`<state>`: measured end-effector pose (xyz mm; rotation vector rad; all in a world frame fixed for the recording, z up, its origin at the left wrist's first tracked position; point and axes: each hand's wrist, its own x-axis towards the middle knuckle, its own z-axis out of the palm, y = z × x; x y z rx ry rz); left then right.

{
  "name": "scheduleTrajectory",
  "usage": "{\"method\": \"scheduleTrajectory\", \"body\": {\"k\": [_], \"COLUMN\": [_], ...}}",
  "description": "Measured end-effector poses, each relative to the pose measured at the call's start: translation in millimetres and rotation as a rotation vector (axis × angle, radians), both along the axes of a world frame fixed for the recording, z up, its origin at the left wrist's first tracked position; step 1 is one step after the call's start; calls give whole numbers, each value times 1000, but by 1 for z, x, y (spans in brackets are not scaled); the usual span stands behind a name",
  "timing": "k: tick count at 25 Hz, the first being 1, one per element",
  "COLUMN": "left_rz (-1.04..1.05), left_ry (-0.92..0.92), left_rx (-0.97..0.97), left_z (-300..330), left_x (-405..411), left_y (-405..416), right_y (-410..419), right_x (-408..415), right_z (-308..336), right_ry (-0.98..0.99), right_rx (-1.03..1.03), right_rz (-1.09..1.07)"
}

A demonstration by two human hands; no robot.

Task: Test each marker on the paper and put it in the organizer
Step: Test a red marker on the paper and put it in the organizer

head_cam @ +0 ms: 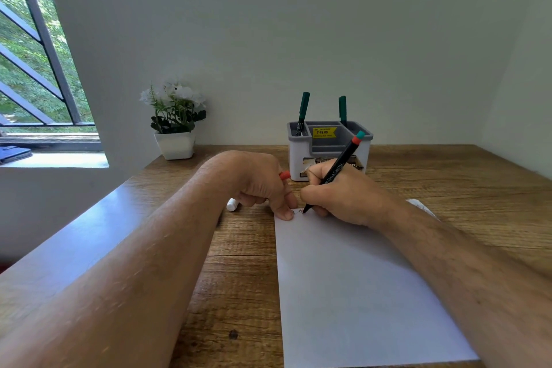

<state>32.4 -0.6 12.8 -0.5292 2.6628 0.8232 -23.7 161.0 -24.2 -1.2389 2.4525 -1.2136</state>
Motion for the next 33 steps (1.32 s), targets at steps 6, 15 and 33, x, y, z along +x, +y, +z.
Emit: {"method": "scheduleTrajectory", "body": {"k": [6, 15, 33], "left_rz": [-1, 14, 123], "left_ry": [-10, 253, 743], "left_rx": [1, 311, 528], "left_z": [1, 9, 10], "left_x": [0, 2, -4], "left_y": [2, -1, 15], "right_y": [-3, 1, 7], "right_x": [-6, -22, -27], "right_z": [-4, 2, 15], "right_ry": [58, -404, -572], "right_rx": [-15, -401, -840], "right_rz": [-89, -91, -24]}}
